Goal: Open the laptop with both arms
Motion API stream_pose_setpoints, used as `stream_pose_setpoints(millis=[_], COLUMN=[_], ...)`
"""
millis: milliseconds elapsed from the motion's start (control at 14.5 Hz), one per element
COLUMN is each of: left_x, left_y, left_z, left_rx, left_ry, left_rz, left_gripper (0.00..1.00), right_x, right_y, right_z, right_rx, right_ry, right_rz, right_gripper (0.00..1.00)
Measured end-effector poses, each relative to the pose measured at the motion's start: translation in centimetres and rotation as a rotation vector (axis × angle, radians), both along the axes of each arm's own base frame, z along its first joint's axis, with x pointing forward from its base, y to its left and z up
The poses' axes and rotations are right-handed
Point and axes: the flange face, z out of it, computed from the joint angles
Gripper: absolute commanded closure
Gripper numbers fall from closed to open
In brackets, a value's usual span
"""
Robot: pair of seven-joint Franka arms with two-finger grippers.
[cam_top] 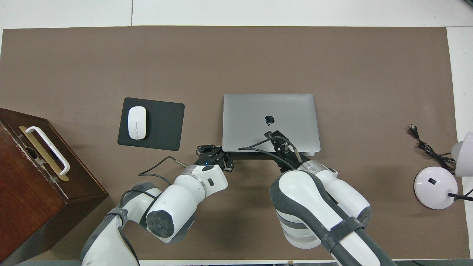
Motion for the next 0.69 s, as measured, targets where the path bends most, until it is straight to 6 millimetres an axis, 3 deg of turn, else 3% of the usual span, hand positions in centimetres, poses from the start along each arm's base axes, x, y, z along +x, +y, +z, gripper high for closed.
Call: stream_pose_setpoints(millis=[691], left_x=[-0.1], left_y=[-0.5], left_z=[-0.7], left_rx=[0.007], left_ry=[0.002], left_rz=[-0.01], left_gripper=[1.0], right_x=[1.3], right_y=[1.0], right_z=[0.3], right_rx=[0.019], right_ry=[-0.011], right_rz=[-0.001], right_gripper=[0.0])
